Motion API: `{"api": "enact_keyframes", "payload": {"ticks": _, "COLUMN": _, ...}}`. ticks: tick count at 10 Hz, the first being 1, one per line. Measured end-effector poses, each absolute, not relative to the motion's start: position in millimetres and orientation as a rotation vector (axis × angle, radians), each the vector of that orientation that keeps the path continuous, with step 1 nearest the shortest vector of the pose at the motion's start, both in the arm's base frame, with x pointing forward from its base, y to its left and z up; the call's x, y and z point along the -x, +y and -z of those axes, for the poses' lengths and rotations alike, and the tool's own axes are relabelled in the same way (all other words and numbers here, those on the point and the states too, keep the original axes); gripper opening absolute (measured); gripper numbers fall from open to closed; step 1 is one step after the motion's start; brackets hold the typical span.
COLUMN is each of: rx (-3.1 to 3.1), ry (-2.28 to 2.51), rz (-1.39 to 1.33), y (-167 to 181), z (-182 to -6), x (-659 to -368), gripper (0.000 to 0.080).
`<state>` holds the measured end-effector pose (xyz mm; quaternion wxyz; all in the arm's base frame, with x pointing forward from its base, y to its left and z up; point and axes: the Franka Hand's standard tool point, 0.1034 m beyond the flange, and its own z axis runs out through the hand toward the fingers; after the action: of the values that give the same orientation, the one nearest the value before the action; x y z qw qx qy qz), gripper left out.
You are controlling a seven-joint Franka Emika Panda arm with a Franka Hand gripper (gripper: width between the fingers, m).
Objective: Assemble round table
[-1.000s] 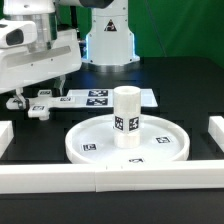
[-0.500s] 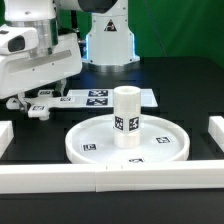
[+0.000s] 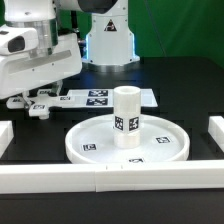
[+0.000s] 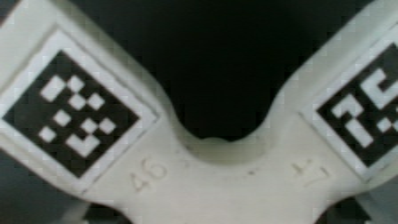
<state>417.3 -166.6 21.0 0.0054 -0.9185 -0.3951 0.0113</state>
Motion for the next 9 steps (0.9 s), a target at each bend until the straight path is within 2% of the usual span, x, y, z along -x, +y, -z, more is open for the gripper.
{"api": "enact_keyframes", "payload": {"ticks": 3, "rx": 2.883, "ry": -1.222, "rz": -0.033, "y": -165, "z": -22.1, "x": -418, "gripper": 0.0448}}
{"api": "enact_keyframes", "payload": {"ticks": 6, "rx": 2.908, "ry": -1.155, "rz": -0.019, "y": -156, "z": -32.5, "x": -425, "gripper": 0.0448}}
{"api": "enact_keyframes", "payload": {"ticks": 8, "rx": 2.927, "ry": -1.011, "rz": -0.03, "y": -142, "z": -52.2, "x": -429, "gripper": 0.0448}}
{"api": "enact_keyframes", "payload": {"ticks": 9, "rx": 2.925, "ry": -0.925, "rz": -0.043, "y": -125, "z": -71.9, "x": -435, "gripper": 0.0448}}
